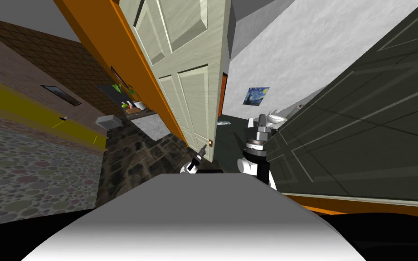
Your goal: Push the door open
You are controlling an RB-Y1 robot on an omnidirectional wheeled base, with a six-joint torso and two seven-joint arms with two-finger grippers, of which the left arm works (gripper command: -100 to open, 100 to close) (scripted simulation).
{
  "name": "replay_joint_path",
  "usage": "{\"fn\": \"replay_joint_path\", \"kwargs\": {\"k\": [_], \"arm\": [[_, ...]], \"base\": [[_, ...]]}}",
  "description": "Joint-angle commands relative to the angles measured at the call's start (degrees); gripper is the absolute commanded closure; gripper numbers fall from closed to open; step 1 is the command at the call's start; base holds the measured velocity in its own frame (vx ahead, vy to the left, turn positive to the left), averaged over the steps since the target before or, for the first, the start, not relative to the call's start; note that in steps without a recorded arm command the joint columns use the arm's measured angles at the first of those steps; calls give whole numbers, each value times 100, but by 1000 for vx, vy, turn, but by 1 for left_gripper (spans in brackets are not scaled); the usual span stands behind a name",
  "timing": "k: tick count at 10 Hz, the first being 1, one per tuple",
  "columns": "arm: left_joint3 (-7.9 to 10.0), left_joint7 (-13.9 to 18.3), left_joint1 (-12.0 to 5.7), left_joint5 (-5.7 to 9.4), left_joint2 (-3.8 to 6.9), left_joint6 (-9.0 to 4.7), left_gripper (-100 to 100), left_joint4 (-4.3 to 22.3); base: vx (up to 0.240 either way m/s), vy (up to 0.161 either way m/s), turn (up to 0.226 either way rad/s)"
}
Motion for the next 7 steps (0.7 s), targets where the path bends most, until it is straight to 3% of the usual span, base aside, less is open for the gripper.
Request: {"fn": "replay_joint_path", "kwargs": {"k": [1, 5, 6, 7], "arm": [[20, -24, 1, 8, -8, -19, -100, 27], [82, -95, 7, 34, -151, -53, -100, 93], [68, -77, 20, 27, -112, -33, -100, 54], [68, -77, 20, 27, -112, -33, 100, 54]], "base": [[182, -80, -20], [180, -88, -31], [69, -42, 15], [-16, 6, -9]]}}
